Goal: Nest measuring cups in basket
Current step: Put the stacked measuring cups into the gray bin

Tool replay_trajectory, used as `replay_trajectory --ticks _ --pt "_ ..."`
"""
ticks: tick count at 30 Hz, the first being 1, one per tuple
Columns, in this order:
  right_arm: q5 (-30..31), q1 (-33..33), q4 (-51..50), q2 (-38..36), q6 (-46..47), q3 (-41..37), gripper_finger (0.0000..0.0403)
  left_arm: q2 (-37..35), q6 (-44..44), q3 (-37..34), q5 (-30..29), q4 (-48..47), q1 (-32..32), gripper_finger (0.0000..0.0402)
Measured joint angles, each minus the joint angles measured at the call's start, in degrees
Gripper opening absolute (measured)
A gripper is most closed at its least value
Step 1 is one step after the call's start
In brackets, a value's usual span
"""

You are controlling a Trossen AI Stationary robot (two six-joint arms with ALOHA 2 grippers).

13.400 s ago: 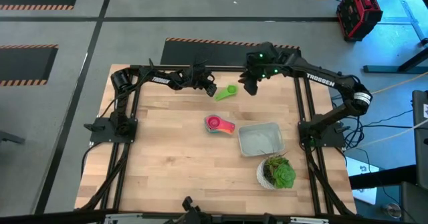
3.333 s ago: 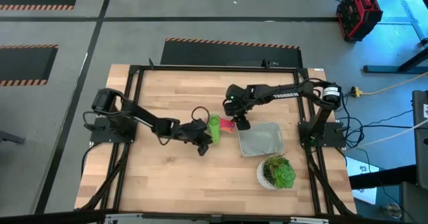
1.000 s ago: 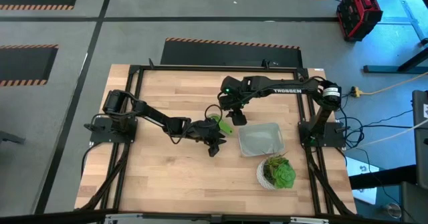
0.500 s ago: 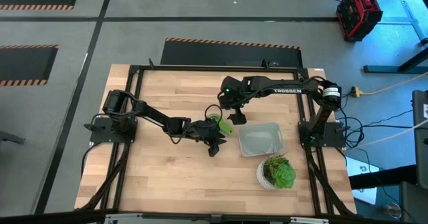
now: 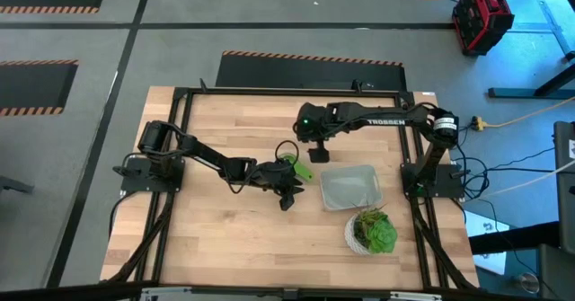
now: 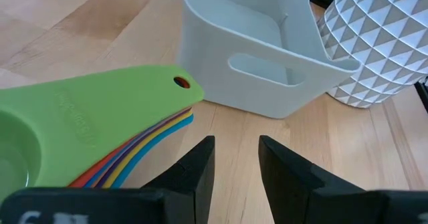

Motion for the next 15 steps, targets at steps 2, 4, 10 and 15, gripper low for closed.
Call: replay_trajectory --ticks 2,4,10,15 --pt "-0.4 -0.1 -1.2 0.0 0.4 0.0 0.0375 0.0 0.0 0.0 0.0 0.0 0.0 0.0110" --pt "-1.7 -0.4 -3.1 -0.7 0.4 0.0 0.0375 0.0 0.0 0.0 0.0 0.0 0.0 0.0110" --pt "-12.7 -4.1 -9.4 -6.7 1.4 0.0 0.0375 0.0 0.0 0.0 0.0 -0.1 0.0 0.0110" --pt "-19.5 -9.4 -14.6 -14.0 1.2 0.0 0.0375 0.0 0.0 0.0 0.0 -0.2 0.0 0.0110"
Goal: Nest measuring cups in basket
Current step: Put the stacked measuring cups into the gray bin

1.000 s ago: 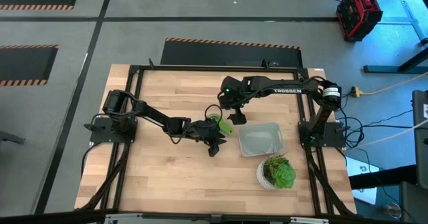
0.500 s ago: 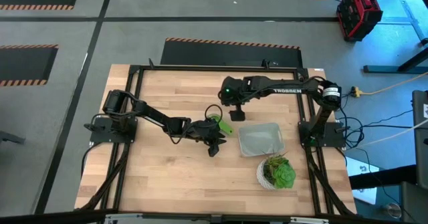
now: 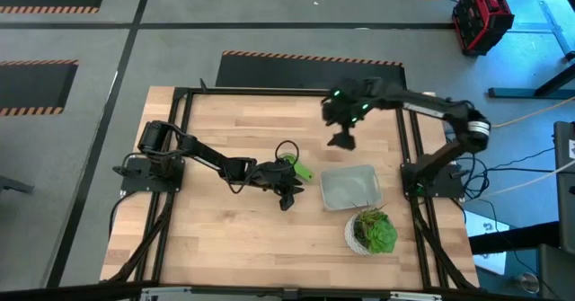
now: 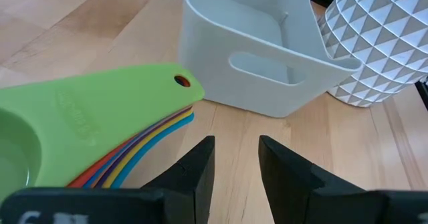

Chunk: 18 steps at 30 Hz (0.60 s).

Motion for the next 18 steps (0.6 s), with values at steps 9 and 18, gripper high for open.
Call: replay_trajectory --ticks 9,18 --pt "-27.7 -13.2 -3.2 -6.1 -2.8 0.0 0.0375 0.0 0.0 0.0 0.0 0.0 0.0 0.0110" --pt "-37.1 -20.8 -3.3 -3.1 -4.2 -0.2 0.0375 0.0 0.0 0.0 0.0 0.0 0.1 0.0110"
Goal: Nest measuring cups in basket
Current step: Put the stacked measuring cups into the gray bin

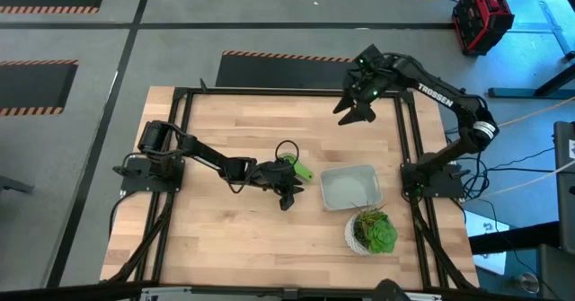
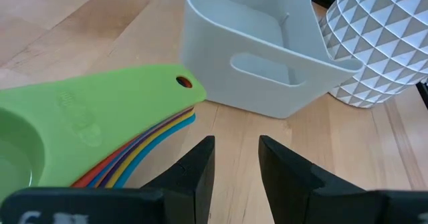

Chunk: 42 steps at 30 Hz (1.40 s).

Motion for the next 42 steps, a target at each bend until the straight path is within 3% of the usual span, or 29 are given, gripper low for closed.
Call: replay_trajectory --ticks 7,19,26,42 --pt "-7.2 -0.1 0.1 4.5 -0.2 0.0 0.0375 0.0 0.0 0.0 0.0 0.0 0.0 0.0110" --pt "-12.7 3.3 0.7 15.5 -0.5 0.0 0.0375 -0.5 3.4 0.0 0.0 -0.4 -0.7 0.0110" --pt "-13.0 7.3 2.8 20.8 -0.6 -0.1 0.0375 -6.3 8.5 0.0 0.6 -4.3 -0.6 0.0110" --pt "-13.0 12.2 9.3 28.0 -0.2 -0.1 0.0375 -23.9 16.6 -0.1 -2.4 -26.3 -3.7 0.0110"
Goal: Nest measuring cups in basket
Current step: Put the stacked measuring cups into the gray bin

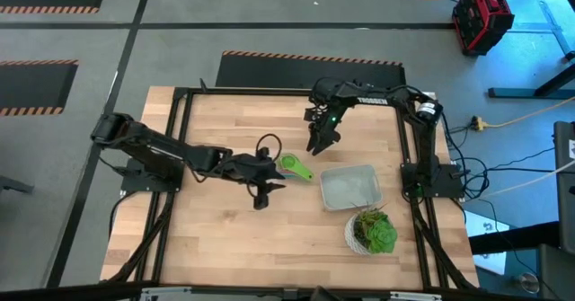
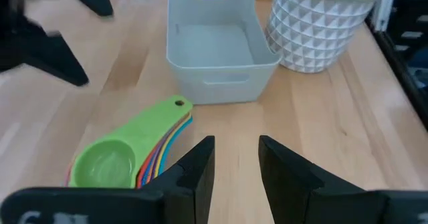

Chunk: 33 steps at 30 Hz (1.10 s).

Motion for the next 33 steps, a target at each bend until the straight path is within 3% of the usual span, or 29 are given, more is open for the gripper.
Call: replay_trajectory --ticks 11,20,33 --pt "2.6 1.3 4.6 1.6 0.9 0.0 0.0375 -6.1 0.9 0.0 -1.5 -2.5 -3.8 0.0110" --pt "2.2 3.3 5.1 6.7 1.7 0.0 0.0375 -6.3 0.8 0.0 -2.1 -2.7 -5.2 0.0110" --pt "-4.2 6.5 6.8 12.8 1.7 0.1 0.0375 -6.3 0.8 0.0 -2.6 -2.7 -5.2 0.0110"
